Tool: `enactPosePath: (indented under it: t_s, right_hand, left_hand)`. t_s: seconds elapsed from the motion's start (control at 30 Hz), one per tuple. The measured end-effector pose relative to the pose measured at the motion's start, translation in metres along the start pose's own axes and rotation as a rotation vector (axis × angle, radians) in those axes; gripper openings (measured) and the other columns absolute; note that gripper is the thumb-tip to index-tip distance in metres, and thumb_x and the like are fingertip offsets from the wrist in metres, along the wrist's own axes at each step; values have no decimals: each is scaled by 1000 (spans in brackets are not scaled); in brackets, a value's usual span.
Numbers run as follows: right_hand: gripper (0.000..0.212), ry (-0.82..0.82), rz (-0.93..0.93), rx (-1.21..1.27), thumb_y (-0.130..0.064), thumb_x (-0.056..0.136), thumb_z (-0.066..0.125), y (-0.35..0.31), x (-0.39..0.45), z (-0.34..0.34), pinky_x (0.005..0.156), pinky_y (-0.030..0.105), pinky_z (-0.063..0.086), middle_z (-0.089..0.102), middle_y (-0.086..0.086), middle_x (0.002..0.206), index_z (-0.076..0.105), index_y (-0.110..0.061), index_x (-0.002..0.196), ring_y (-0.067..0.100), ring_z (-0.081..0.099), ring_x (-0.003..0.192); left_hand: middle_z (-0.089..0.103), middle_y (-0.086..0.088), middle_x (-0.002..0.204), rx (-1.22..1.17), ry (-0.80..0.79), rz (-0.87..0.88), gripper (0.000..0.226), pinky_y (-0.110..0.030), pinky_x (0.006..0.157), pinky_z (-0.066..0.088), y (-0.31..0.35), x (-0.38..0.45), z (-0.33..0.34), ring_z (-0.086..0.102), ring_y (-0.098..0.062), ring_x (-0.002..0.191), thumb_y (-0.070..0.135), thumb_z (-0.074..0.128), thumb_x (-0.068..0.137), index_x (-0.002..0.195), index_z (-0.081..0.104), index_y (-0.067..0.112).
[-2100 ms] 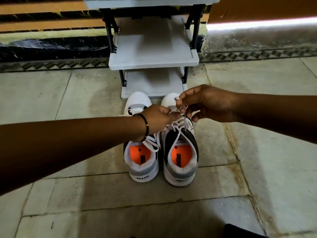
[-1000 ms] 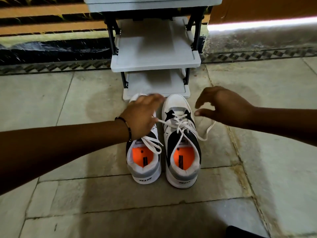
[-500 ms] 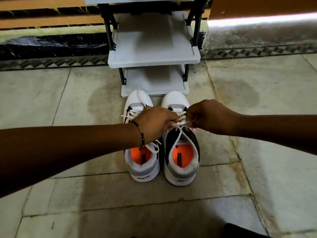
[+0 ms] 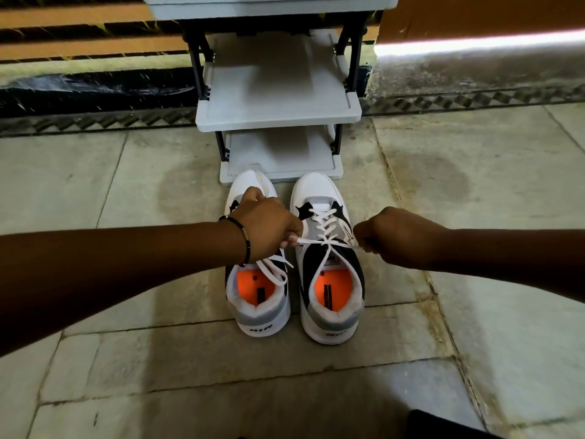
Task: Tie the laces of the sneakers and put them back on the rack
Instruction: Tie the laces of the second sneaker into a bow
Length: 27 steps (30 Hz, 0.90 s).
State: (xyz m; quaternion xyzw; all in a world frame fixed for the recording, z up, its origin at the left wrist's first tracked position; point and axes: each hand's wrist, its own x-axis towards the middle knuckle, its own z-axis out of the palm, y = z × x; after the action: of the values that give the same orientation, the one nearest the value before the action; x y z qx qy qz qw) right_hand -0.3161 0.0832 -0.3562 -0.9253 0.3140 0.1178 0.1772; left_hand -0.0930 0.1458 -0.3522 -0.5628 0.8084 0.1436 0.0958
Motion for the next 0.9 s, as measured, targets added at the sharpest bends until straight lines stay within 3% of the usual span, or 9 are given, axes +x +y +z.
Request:
enactPosePath:
  t_s: [0.1,0.2,0.37,0.43,0.5,0.57,0.63,0.73,0.9]
  right_hand:
    - [21,12,-12,-3,4,76,48,1,0,-4,66,35,55,69,1,78,61,-13,78,17,65,71]
    - [19,51,-10,-52,2,77,51,0,0,-13,62,34,54,67,1,73,61,-14,78,17,61,64]
    - [20,-6,-8,-49,-2,78,53,-5,-1,-11,67,37,55,71,1,81,65,-18,80,18,64,74]
    - [16,-104,37,-62,-6,82,53,-5,0,-8,71,35,55,70,0,83,66,-15,84,17,64,77]
    - [14,-217,114,81,-8,84,55,-4,2,-11,76,33,53,70,1,81,69,-10,87,15,64,75]
    - [11,-220,174,534,-8,83,60,-7,2,-21,83,34,50,72,4,83,71,-9,86,13,66,78]
    - [12,-148,175,913,-6,85,58,-10,3,-29,87,29,48,71,2,84,70,-9,84,8,65,81]
    - [14,-128,196,1041,-7,87,55,-16,10,-29,88,31,47,69,3,85,68,-11,81,13,62,86]
    - [18,24,370,1390,-13,91,50,-26,22,-24,75,30,47,65,7,86,63,-9,78,23,60,87]
  left_hand:
    - [45,9,83,67,-3,50,74,-51,88,32,-2,0,-5,38,-18,83,43,-1,58,91,62,24]
    - [45,9,81,118,38,64,73,-49,86,34,-5,1,-7,36,-18,81,42,-1,55,89,61,25]
    - [65,4,91,131,58,-5,19,-33,86,20,-7,2,2,52,-19,101,19,41,82,82,59,22]
    - [67,3,95,138,95,31,15,-35,90,26,-7,-1,10,50,-20,104,19,48,83,85,61,26]
    - [68,-2,91,-205,177,12,22,-32,88,37,-7,-6,13,54,-18,94,26,44,83,85,65,20]
    - [66,-8,85,-659,248,-49,27,-25,82,43,-7,-8,17,55,-9,81,27,41,86,79,65,15]
    - [64,-17,80,-993,239,-159,30,-33,77,44,1,-9,17,54,-15,77,33,41,87,70,64,25]
    - [63,-1,75,-1341,210,-307,34,-33,72,40,21,-3,8,55,-20,81,21,36,94,65,54,23]
    - [64,0,84,-1696,203,-444,27,-34,82,45,35,3,-3,62,-18,84,15,29,97,78,48,20]
